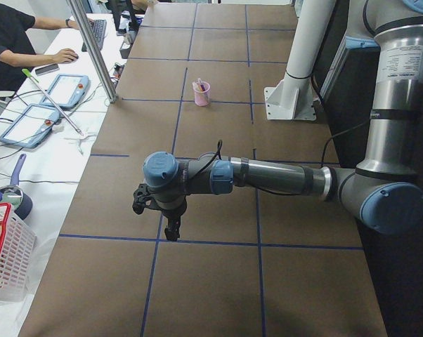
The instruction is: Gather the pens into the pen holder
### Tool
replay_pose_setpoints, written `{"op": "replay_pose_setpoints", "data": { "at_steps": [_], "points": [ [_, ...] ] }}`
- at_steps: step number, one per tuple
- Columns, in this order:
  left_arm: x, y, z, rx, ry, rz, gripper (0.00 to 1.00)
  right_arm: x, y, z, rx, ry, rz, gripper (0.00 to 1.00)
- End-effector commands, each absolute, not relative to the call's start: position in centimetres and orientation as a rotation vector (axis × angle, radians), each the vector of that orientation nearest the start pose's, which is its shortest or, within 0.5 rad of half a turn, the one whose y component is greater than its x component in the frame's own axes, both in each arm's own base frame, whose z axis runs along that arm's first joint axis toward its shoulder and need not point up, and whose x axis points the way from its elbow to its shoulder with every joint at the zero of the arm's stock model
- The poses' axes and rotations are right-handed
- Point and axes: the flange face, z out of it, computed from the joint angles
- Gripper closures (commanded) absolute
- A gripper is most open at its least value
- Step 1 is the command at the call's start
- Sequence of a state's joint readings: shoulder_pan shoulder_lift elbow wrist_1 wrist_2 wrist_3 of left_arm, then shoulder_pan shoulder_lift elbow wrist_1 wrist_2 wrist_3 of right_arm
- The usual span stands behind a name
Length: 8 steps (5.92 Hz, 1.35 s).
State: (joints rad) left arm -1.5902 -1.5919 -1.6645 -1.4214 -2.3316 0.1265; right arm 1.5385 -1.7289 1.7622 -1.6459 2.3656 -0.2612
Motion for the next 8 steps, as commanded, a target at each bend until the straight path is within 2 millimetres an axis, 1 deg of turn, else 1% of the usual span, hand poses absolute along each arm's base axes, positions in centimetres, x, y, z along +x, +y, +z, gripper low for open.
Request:
{"op": "replay_pose_setpoints", "data": {
  "at_steps": [1, 3, 5, 6, 7, 8],
  "points": [
    [-7.9, -48.7, 61.9, 0.003, 0.718, 0.084, 0.00, 4.9, -42.2, 64.4, 0.056, -0.796, -0.261, 0.00],
    [-7.7, -48.9, 61.8, 0.006, 0.721, 0.087, 0.00, 4.9, -42.1, 64.6, 0.053, -0.796, -0.260, 0.00],
    [-7.3, -48.9, 60.2, 0.034, 0.774, 0.094, 0.00, 5.0, -42.2, 64.6, 0.051, -0.777, -0.254, 0.00],
    [-7.3, -48.6, 61.1, 0.011, 0.782, 0.079, 0.00, 5.0, -42.2, 64.4, 0.051, -0.779, -0.248, 0.00],
    [-7.2, -48.2, 60.6, 0.047, 0.781, 0.104, 0.00, 5.0, -42.2, 64.2, 0.054, -0.778, -0.249, 0.00],
    [-7.1, -48.3, 60.1, 0.079, 0.768, 0.117, 0.00, 4.9, -42.3, 64.2, 0.055, -0.778, -0.251, 0.00]
  ]
}}
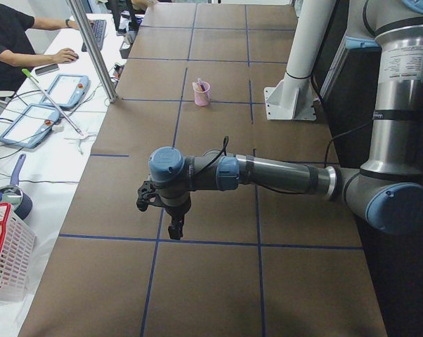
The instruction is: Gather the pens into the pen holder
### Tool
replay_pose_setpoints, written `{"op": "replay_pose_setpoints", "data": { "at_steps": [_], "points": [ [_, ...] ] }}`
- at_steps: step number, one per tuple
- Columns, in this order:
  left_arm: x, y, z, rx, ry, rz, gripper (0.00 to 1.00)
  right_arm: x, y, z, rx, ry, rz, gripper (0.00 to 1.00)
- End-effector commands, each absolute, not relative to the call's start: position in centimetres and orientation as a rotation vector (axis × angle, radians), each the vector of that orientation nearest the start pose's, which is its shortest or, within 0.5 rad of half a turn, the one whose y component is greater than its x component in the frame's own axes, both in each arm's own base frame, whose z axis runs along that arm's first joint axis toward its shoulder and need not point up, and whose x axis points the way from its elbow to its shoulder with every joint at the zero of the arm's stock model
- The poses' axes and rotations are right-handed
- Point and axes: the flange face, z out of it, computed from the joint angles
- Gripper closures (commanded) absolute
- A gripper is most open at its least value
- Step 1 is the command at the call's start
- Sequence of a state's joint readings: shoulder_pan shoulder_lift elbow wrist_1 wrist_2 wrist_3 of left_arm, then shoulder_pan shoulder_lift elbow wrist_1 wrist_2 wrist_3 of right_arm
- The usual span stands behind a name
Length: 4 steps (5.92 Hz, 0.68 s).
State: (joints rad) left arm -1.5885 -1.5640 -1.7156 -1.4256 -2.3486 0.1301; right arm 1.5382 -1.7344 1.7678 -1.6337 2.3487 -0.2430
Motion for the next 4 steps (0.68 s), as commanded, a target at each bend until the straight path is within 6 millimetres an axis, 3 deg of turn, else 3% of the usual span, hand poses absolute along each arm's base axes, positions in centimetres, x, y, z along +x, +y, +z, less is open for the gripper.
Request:
{"op": "replay_pose_setpoints", "data": {
  "at_steps": [1, 4],
  "points": [
    [-7.09, -48.22, 60.30, 0.077, 0.773, 0.119, 0.00, 4.97, -42.34, 64.10, 0.055, -0.780, -0.246, 0.00],
    [-7.16, -47.72, 60.86, 0.058, 0.774, 0.109, 0.00, 4.95, -42.37, 63.85, 0.059, -0.782, -0.245, 0.00]
  ]
}}
